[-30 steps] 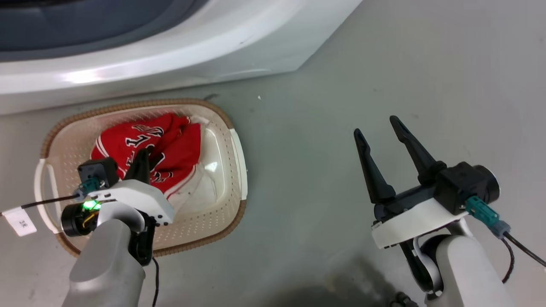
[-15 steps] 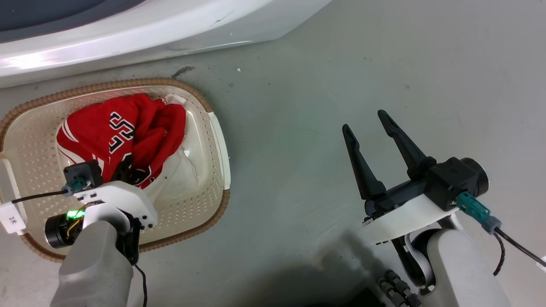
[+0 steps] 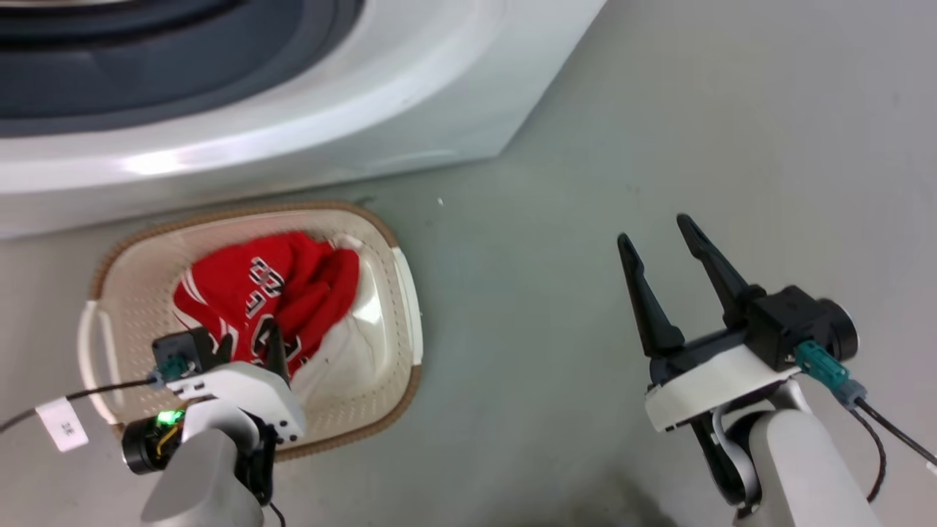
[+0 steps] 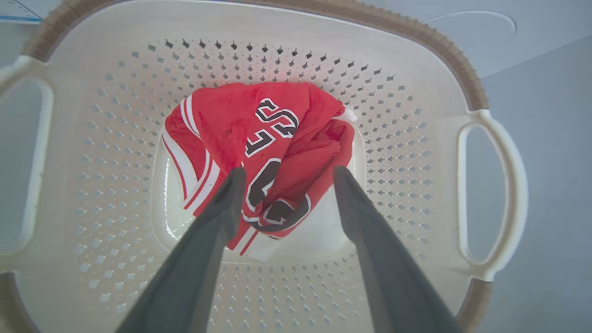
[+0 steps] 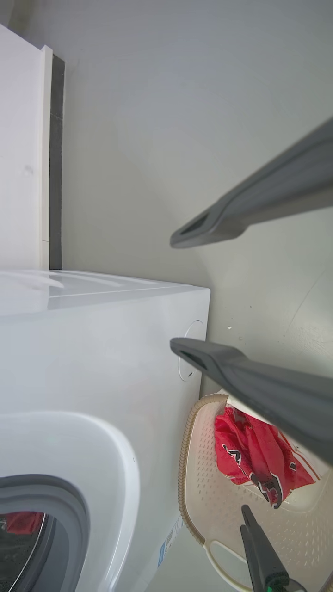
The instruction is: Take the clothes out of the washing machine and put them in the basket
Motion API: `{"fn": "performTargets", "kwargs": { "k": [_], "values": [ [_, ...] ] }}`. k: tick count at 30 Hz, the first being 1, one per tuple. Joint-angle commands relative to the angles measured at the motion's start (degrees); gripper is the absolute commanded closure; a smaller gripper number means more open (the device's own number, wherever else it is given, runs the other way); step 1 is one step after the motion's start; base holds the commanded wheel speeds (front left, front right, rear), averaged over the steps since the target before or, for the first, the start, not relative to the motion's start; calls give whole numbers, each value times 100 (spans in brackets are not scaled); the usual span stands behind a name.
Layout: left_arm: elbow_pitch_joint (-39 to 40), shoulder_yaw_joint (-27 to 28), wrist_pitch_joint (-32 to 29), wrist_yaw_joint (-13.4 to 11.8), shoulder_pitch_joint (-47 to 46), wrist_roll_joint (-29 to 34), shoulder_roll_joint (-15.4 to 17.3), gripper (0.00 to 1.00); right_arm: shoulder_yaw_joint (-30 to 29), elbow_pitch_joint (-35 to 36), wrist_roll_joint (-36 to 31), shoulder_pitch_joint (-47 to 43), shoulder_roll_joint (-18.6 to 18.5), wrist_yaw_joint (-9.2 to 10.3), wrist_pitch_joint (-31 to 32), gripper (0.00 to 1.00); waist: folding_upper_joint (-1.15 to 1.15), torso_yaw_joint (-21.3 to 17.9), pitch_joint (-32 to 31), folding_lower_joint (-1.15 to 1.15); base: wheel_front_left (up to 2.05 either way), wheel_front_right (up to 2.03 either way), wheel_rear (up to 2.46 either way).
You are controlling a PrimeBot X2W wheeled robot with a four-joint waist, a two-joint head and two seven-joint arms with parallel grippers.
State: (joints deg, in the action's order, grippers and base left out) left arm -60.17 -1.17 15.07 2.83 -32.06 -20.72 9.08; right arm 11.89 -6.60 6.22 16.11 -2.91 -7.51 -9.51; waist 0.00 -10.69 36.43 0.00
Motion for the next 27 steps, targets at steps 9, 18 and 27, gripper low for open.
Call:
{"fn": "performTargets", "kwargs": {
  "k": [9,18,27],
  "values": [
    [953,160,13,92,802,407,-367,0,-386,38,-237,-560,7,4,224,0,0,596,-1581,0,0,0,0],
    [2245,177,14,151,1556,806,-561,0,-564,249,-309,-1053,7,4,400,0,0,903,-2389,0,0,0,0],
    [3360,-12,14,20,2080,1185,-614,0,-648,505,-317,-1388,8,4,539,0,0,1121,-2830,0,0,0,0]
  ]
}}
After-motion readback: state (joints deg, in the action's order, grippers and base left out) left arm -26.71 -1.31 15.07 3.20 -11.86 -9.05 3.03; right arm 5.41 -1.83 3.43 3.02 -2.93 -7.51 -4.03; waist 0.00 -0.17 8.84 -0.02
